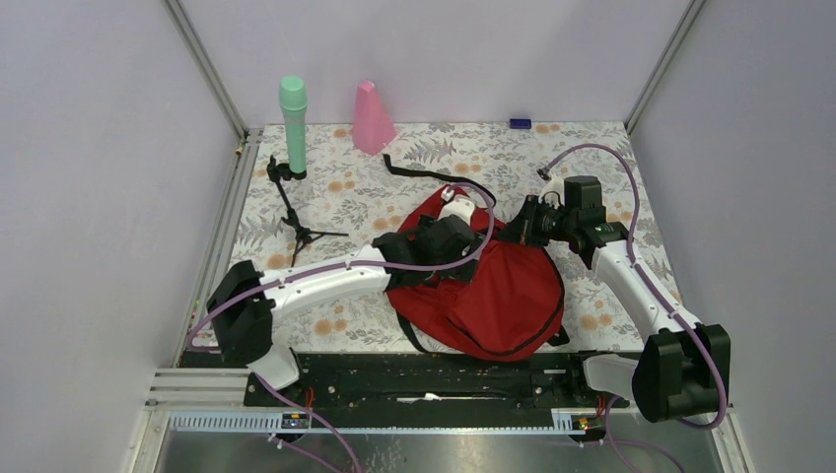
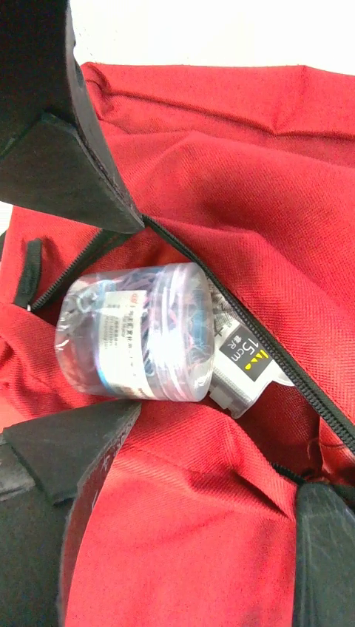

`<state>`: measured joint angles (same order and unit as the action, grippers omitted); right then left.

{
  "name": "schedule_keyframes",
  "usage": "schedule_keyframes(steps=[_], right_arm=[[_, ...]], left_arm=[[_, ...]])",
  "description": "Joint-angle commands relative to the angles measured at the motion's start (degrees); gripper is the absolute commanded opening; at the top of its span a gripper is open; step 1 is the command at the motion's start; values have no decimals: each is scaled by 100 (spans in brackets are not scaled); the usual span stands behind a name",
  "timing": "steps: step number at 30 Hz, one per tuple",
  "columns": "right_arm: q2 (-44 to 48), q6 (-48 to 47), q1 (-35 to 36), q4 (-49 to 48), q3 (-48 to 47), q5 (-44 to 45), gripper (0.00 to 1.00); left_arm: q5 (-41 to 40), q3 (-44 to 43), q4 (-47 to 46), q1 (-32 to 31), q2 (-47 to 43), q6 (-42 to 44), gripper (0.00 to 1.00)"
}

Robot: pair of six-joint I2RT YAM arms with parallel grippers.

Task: Pack the student bag
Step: Place the stationery in the student bag.

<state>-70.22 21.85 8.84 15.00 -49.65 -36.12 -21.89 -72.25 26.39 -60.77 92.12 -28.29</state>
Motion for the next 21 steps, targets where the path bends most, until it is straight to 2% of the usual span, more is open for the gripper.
schedule_keyframes(steps=[1, 9, 11, 14, 21], right_arm=[[297, 20, -49, -339, -499, -193, 7], [206, 61, -49, -333, -605, -210, 8], [193, 77, -49, -340, -607, -219, 8], [171, 91, -49, -340, -608, -220, 8], [167, 127, -44, -344, -607, -211, 8]], left_arm=[[-158, -77, 160, 13, -693, 73, 89], [-233, 327, 334, 28, -1417, -179, 94], [-269, 428, 395, 68, -1501, -281, 89], [-272, 638, 387, 180, -1653, -491, 74], [360, 1240, -169, 610, -1890, -722, 66]])
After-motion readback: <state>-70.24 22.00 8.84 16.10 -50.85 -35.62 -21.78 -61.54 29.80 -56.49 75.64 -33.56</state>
